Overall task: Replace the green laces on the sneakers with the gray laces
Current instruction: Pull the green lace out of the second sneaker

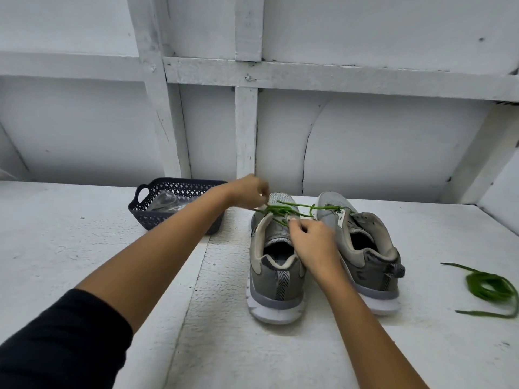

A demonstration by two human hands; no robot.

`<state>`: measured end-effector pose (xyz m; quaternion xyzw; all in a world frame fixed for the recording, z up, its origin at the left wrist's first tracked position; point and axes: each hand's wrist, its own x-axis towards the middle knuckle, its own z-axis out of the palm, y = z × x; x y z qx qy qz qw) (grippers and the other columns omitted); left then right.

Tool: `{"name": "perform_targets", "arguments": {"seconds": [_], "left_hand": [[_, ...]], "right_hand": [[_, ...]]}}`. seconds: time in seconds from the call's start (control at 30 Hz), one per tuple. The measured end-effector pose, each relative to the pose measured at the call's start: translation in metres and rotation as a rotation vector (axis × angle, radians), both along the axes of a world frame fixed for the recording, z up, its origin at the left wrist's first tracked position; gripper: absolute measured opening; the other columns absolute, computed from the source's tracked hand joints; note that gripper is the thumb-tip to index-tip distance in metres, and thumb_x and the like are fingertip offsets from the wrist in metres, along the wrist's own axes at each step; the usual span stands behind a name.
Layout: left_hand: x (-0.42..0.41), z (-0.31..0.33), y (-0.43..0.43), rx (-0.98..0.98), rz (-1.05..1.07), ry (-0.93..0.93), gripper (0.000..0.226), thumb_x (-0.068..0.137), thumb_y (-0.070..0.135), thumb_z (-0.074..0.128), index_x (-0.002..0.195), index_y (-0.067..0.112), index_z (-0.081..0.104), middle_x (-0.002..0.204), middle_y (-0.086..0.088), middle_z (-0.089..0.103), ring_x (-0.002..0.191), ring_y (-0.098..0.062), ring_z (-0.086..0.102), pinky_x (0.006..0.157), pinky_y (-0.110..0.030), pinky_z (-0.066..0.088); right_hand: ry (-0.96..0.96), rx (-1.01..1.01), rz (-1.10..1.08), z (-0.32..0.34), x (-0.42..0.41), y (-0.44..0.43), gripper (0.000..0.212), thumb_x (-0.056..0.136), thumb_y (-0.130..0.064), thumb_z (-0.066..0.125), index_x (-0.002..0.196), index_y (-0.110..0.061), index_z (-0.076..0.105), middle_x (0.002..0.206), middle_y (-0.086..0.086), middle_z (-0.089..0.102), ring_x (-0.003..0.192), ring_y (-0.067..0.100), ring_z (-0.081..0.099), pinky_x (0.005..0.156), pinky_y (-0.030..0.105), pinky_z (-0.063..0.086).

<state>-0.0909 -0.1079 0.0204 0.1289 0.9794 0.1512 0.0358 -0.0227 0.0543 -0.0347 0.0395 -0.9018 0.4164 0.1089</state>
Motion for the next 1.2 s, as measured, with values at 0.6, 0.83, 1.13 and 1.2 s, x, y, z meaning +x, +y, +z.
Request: {"name": "perform_targets", "arguments": {"seconds": [0.6, 0.83, 1.13, 1.2], "left_hand": [[0.010, 0.029, -0.035, 0.634, 0.407, -0.051, 0.020, 0.094, 0.020, 0.053, 0.095, 0.000, 0.050, 0.074, -0.011, 0.051, 0.069, -0.024, 0.055, 0.058, -0.030, 0.049], [0.014, -0.020, -0.001, 0.397, 0.146, 0.151, 0.013, 0.091, 0.018, 0.057, 0.095, 0.017, 0.045, 0.098, -0.013, 0.063, 0.086, -0.027, 0.058, 0.073, -0.032, 0.047], [0.017, -0.026, -0.009, 0.437, 0.097, 0.109, 0.015, 0.095, 0.017, 0.052, 0.098, 0.005, 0.061, 0.094, -0.010, 0.063, 0.086, -0.020, 0.056, 0.078, -0.030, 0.045], [0.021, -0.007, -0.013, 1.136, 0.164, 0.018, 0.012, 0.097, 0.008, 0.046, 0.086, 0.007, 0.052, 0.085, -0.008, 0.056, 0.080, -0.020, 0.057, 0.077, -0.032, 0.050]], "right_hand": [[0.010, 0.003, 0.006, -0.002, -0.002, 0.001, 0.045, 0.093, -0.028, 0.045, 0.052, -0.011, 0.037, 0.051, 0.001, 0.041, 0.053, 0.014, 0.038, 0.048, 0.024, 0.029], [0.014, -0.001, 0.006, -0.002, -0.002, 0.000, 0.046, 0.093, -0.027, 0.046, 0.051, -0.011, 0.037, 0.050, 0.001, 0.040, 0.054, 0.017, 0.038, 0.050, 0.030, 0.028], [0.017, -0.017, 0.015, -0.004, -0.003, 0.001, 0.046, 0.093, -0.027, 0.046, 0.051, -0.011, 0.035, 0.049, 0.001, 0.039, 0.055, 0.019, 0.038, 0.049, 0.030, 0.027], [0.021, -0.020, 0.022, -0.004, -0.003, 0.002, 0.046, 0.093, -0.026, 0.046, 0.051, -0.012, 0.036, 0.049, 0.001, 0.039, 0.052, 0.016, 0.036, 0.048, 0.028, 0.027]]}}
